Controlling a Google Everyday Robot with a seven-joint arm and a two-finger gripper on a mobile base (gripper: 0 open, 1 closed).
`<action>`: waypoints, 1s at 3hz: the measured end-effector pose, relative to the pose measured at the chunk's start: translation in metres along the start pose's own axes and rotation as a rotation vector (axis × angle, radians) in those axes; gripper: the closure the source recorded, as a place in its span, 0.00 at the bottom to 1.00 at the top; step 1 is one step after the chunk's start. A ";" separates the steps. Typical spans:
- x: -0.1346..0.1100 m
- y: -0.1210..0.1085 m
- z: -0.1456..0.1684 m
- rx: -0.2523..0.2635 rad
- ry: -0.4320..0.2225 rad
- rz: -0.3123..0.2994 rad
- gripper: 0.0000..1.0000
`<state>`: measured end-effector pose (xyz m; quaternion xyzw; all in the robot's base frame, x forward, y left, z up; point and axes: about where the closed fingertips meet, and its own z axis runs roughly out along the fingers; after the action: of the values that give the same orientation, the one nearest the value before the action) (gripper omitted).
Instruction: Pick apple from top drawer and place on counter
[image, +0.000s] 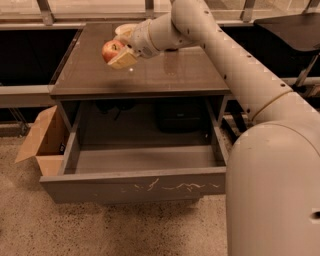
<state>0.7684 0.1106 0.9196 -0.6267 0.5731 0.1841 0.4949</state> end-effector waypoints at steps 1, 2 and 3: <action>0.011 -0.008 0.013 0.055 0.043 0.077 1.00; 0.023 -0.013 0.032 0.072 0.058 0.147 1.00; 0.047 -0.013 0.046 0.087 0.087 0.229 0.96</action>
Offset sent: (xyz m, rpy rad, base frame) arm 0.0490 0.0152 -0.0422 0.0408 0.1479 -0.2172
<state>0.8085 0.1219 0.8673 -0.5425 0.6693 0.1870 0.4720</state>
